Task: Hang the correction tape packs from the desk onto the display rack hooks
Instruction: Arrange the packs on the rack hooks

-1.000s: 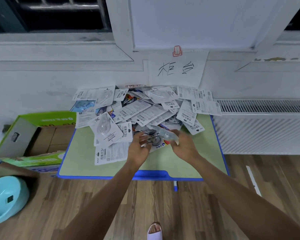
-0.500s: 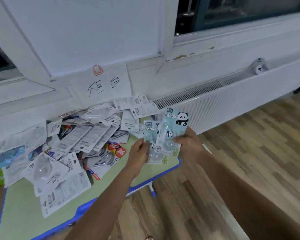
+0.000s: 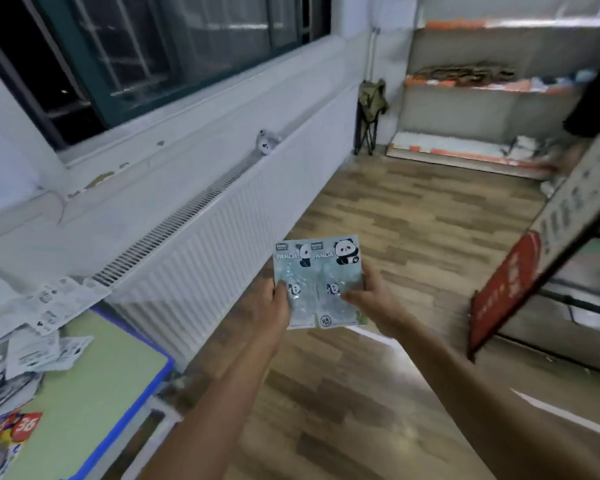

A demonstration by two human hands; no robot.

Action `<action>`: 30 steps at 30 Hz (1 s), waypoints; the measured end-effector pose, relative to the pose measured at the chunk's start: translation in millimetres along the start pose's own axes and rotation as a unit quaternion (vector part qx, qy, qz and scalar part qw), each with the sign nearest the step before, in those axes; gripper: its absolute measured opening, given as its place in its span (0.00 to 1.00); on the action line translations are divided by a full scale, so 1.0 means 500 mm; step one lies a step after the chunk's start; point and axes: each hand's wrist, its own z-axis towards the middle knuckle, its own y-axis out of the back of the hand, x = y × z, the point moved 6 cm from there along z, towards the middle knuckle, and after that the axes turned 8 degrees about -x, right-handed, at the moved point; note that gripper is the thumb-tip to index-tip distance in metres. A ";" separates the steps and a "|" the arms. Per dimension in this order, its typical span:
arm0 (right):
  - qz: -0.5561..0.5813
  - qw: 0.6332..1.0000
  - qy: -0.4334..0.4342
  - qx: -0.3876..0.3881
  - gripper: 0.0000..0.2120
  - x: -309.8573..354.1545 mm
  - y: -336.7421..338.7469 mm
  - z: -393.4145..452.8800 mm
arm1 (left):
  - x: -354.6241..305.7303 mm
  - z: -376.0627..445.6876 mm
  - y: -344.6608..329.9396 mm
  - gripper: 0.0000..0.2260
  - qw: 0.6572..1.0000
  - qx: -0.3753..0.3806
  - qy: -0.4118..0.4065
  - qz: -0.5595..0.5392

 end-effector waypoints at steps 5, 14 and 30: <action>-0.029 0.989 0.028 -0.142 0.29 0.011 0.309 -0.094 | -0.078 -0.136 -0.275 0.14 0.996 0.058 -0.060 0.015; -0.016 0.942 0.054 -0.331 0.23 0.013 0.719 -0.269 | -0.160 -0.358 -0.669 0.11 0.964 0.241 -0.107 0.024; -0.064 0.806 -0.002 -0.588 0.04 0.010 1.283 -0.338 | -0.260 -0.554 -1.269 0.10 0.874 0.481 -0.062 0.005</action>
